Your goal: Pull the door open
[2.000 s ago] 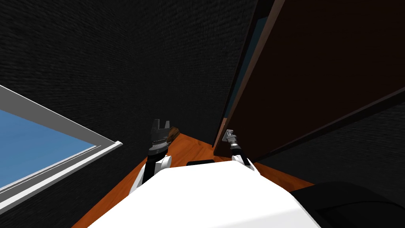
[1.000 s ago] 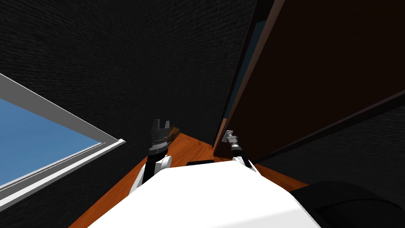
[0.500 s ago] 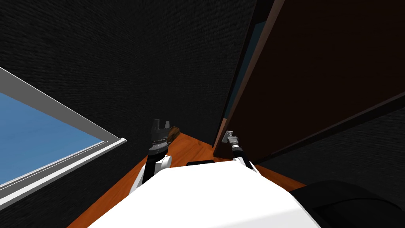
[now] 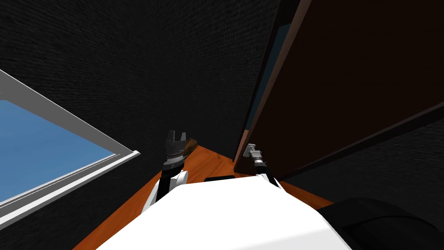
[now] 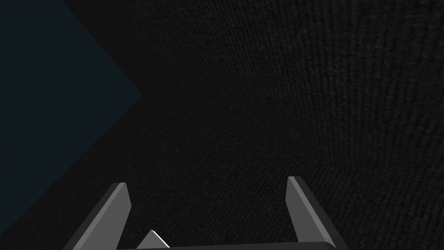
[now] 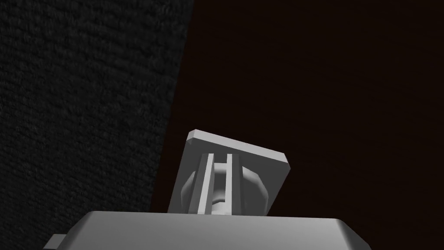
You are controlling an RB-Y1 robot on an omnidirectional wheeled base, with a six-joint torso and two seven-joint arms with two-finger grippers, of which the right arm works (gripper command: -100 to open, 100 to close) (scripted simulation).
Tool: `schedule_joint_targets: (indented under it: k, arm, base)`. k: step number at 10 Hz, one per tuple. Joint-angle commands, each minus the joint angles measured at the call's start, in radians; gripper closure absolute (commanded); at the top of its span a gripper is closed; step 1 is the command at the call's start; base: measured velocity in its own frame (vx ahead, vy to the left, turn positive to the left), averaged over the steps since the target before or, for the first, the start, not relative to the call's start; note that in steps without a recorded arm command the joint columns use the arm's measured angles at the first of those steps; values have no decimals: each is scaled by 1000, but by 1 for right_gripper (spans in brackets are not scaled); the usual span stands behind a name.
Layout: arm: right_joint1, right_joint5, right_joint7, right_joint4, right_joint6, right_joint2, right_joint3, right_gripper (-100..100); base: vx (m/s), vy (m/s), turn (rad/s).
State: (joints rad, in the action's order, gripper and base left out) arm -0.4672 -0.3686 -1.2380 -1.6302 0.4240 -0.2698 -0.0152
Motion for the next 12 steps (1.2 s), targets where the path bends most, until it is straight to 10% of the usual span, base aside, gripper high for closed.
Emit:
schedule_joint_targets:
  k: [1,3,4,12]
  arm:
    - [-19,-5,-50,15,-13,-2,7,100]
    - [-23,-6,-84,11,-13,-2,8,100]
    - [-23,-14,-90,-9,10,-3,11,-100]
    - [-103,-58,-204,-56,16,1,59,-100]
  base:
    - [-8,-15,29]
    - [-4,-9,6]
    - [-89,44,68]
    - [-165,16,-9]
